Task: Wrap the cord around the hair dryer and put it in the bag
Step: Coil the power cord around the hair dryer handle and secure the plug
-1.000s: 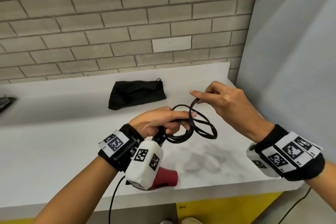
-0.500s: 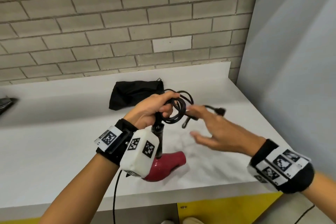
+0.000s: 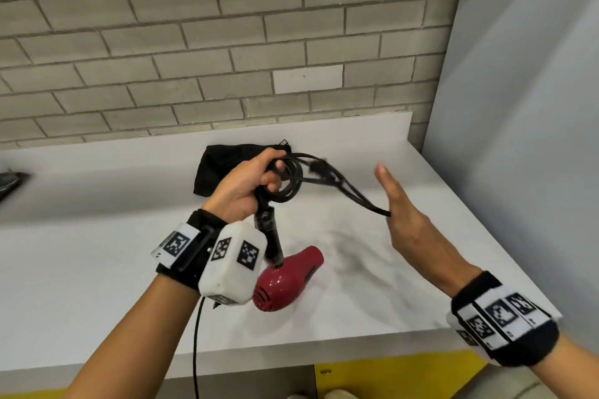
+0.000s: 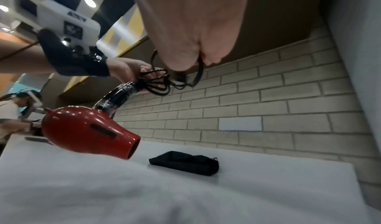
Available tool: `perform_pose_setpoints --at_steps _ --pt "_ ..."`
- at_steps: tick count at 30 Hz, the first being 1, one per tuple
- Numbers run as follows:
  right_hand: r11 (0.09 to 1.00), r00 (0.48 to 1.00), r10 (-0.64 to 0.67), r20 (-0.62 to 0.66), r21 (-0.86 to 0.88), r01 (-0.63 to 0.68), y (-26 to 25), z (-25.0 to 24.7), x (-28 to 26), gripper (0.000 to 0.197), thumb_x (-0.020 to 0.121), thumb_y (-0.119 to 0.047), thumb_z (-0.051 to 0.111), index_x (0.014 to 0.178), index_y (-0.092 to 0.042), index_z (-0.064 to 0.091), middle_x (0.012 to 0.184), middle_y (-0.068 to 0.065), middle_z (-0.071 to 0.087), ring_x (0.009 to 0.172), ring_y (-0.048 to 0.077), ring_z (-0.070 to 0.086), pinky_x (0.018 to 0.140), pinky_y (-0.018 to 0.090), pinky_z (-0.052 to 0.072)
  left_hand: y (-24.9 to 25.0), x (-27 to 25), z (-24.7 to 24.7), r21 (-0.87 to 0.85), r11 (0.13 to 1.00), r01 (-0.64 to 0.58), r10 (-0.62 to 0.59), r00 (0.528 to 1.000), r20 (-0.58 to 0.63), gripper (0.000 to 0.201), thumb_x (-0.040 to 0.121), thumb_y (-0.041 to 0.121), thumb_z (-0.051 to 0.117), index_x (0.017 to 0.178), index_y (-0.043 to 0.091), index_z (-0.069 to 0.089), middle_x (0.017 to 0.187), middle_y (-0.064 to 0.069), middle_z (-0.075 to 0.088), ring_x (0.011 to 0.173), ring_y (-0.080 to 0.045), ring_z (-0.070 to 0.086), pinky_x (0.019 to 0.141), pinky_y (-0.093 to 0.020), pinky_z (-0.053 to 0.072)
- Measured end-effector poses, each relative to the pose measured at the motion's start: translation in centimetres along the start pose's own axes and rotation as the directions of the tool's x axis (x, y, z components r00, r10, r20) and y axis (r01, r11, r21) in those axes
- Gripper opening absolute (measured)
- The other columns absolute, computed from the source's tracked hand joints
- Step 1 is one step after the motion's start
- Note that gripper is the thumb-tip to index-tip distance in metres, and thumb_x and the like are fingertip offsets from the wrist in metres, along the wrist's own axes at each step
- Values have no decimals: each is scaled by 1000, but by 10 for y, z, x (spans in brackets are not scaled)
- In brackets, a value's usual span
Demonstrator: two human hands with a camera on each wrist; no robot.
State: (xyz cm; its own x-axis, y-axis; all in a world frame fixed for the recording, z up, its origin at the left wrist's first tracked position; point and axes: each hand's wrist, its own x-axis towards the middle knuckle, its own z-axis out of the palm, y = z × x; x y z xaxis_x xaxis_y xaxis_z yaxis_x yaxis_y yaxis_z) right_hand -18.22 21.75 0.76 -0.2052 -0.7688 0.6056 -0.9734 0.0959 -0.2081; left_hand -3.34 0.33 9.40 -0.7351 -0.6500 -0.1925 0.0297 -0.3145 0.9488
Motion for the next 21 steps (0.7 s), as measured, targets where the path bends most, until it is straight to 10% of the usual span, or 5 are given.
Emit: perform_pose_setpoints --at_steps 3,6,12,17,21 --pt "952 973 -224 59 -198 232 22 -11 -22 64 73 27 29 122 -4 55 149 8 38 140 23 30 113 41 28 14 3 -20 -87 996 -15 13 1000 -22 25 94 16 51 68 15 47 46 7 48 29 -3 27 34 -14 25" --pt "880 947 -278 163 -351 319 43 -28 -32 30 79 11 40 73 -11 59 141 2 49 112 31 48 90 42 38 19 1 -26 63 995 -74 74 997 -5 27 93 19 52 68 13 54 46 8 45 31 -5 25 35 -16 26" --pt "779 947 249 203 -623 -71 115 -54 -32 57 42 20 71 94 0 72 125 23 61 112 36 41 79 57 47 19 -5 -21 466 873 -147 188 981 -44 68 87 63 46 84 -2 66 35 7 31 41 -14 32 58 -25 34" --pt "760 670 617 412 -533 -372 101 -70 -5 30 88 0 49 95 -18 72 150 22 31 140 42 17 111 42 24 17 -11 -7 541 820 -188 200 979 37 66 84 72 38 60 12 53 39 5 32 42 -14 33 59 -27 33" --pt "908 923 377 76 165 -385 44 -64 44 25 91 -17 57 115 -11 58 128 5 59 118 24 54 96 30 37 11 -17 15 564 804 -189 149 982 117 68 88 70 26 64 10 45 37 8 35 40 -10 32 63 -26 34"
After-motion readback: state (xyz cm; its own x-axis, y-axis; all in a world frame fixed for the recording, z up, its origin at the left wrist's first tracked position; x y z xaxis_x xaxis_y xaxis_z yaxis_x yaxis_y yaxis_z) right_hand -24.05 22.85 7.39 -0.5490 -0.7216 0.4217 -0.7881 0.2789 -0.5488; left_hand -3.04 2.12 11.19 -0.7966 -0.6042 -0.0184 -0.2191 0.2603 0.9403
